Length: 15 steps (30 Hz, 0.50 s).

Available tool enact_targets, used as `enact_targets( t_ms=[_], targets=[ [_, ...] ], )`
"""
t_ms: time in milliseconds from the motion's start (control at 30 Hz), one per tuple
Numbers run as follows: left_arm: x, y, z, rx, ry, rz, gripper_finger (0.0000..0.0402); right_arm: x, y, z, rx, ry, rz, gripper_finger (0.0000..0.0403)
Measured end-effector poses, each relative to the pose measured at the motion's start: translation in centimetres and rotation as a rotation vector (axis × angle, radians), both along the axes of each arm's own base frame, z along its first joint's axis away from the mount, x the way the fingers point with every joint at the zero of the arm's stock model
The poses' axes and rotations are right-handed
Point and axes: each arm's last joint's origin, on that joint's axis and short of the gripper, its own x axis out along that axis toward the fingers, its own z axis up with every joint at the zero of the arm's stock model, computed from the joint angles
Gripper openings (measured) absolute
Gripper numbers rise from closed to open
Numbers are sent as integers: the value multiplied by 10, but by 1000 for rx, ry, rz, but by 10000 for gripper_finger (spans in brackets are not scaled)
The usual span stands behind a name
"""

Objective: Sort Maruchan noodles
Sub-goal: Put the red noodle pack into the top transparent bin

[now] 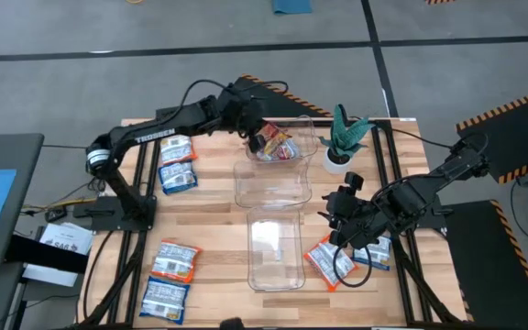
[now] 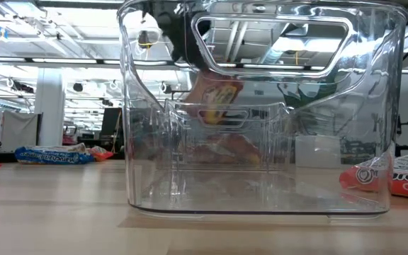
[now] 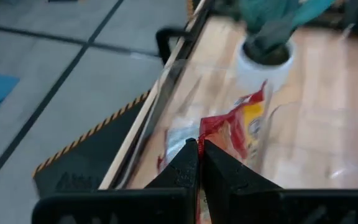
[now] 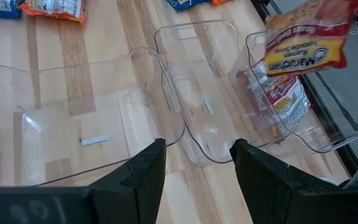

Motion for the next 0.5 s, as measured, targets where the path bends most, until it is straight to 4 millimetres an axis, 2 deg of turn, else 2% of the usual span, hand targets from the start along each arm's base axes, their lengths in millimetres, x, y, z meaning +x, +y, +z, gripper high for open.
enact_targets(
  t_ms=[167,267,500],
  targets=[
    [-7,20,-15,-16,-9,64,0,0,0,0,0,0,0,211],
    [-10,26,-17,-62,-47,65,0,0,0,0,1,-1,0,211],
    [-6,20,-19,-114,-68,7,0,0,0,0,1,-1,0,211]
  ],
)
